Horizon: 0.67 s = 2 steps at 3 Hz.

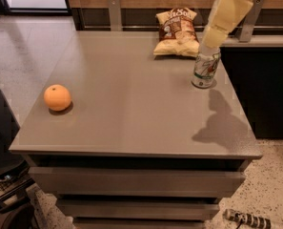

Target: Move brown chip bag near orange

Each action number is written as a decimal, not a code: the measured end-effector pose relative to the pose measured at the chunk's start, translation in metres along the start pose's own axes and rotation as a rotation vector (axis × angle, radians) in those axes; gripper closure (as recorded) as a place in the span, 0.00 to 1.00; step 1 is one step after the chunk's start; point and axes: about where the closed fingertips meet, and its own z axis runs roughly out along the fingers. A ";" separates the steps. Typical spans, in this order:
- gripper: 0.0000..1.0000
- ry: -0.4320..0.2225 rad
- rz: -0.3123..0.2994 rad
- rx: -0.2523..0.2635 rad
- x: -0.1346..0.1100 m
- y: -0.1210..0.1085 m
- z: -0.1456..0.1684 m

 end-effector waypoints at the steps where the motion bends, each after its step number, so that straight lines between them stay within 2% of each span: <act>1: 0.00 0.003 0.130 0.059 -0.019 -0.024 0.025; 2: 0.00 0.046 0.298 0.129 -0.014 -0.053 0.059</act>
Offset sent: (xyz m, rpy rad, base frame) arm 0.1194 -0.0116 -0.0499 0.1265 -0.0646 -0.5949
